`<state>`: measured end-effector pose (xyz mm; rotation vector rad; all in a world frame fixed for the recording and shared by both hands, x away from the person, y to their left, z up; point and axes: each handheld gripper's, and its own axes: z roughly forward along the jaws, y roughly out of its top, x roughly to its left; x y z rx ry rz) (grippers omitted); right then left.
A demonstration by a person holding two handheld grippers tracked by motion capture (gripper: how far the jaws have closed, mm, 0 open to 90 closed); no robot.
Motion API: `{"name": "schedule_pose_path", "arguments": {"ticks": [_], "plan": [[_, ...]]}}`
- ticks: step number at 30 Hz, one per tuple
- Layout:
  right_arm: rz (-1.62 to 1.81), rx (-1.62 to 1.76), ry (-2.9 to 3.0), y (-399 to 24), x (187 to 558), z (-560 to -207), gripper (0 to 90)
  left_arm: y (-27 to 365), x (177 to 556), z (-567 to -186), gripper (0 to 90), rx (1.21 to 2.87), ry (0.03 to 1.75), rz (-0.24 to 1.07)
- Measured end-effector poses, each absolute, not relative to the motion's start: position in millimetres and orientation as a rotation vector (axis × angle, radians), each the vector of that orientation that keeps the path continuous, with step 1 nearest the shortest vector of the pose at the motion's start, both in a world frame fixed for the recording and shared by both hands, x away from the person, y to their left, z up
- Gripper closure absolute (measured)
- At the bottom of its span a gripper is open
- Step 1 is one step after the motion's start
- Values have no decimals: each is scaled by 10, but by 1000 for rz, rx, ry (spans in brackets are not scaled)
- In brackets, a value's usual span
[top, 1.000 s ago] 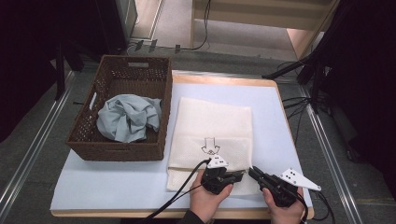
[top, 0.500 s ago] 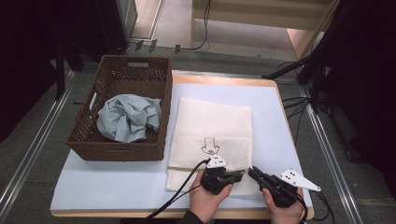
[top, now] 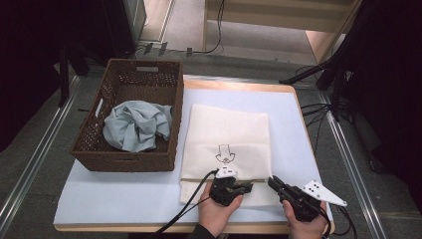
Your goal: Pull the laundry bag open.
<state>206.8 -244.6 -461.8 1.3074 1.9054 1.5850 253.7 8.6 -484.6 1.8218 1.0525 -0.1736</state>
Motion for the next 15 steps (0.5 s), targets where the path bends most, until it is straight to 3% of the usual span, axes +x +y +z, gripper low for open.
{"name": "schedule_pose_path", "arguments": {"ticks": [15], "plan": [[1556,1316,1882,-2496,2079,-4583,844,199,2477,-4806,880,1903,1030,-43]]}}
